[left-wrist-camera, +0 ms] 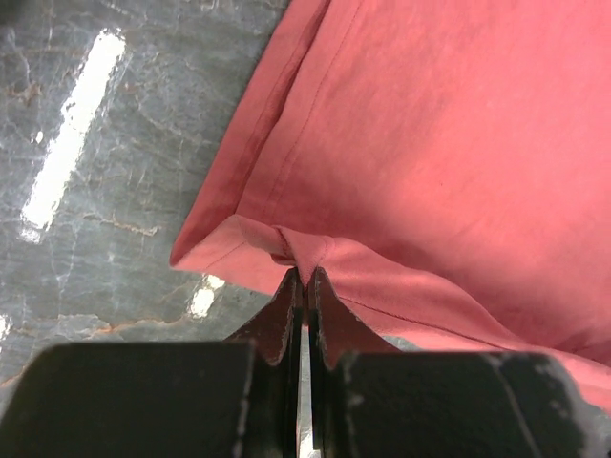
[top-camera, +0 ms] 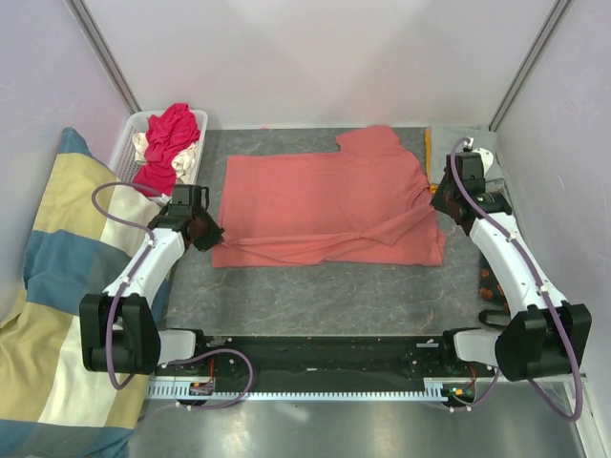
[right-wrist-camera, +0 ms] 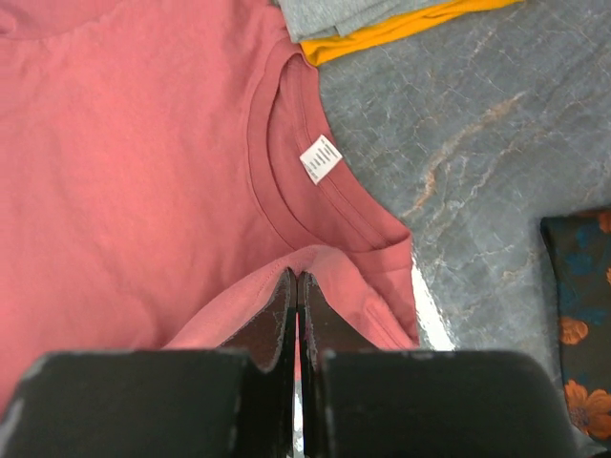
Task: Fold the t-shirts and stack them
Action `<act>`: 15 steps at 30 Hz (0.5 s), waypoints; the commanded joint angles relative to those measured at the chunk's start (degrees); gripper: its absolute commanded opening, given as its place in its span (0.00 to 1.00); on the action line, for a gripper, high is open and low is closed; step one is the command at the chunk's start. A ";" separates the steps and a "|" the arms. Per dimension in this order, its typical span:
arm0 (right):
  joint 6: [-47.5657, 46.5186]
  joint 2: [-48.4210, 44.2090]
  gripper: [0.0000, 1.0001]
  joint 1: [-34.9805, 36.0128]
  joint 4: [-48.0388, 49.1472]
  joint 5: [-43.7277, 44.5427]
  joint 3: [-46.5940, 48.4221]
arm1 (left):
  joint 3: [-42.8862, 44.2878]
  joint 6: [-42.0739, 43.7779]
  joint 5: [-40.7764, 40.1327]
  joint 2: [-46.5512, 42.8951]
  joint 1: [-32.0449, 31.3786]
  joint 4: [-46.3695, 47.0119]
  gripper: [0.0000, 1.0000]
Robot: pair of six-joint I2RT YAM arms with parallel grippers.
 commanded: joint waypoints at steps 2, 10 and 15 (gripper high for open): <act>0.77 2.89 0.00 -0.55 4.33 0.34 3.68 | 3.28 -0.49 -1.69 2.96 0.17 3.35 0.02; 0.95 7.38 0.00 -0.99 6.09 -0.36 4.91 | 4.60 -0.67 -1.51 7.19 0.17 4.76 0.02; 1.38 10.71 0.00 -1.08 7.15 -1.42 6.23 | 5.48 -0.67 -1.78 10.26 0.17 5.55 0.02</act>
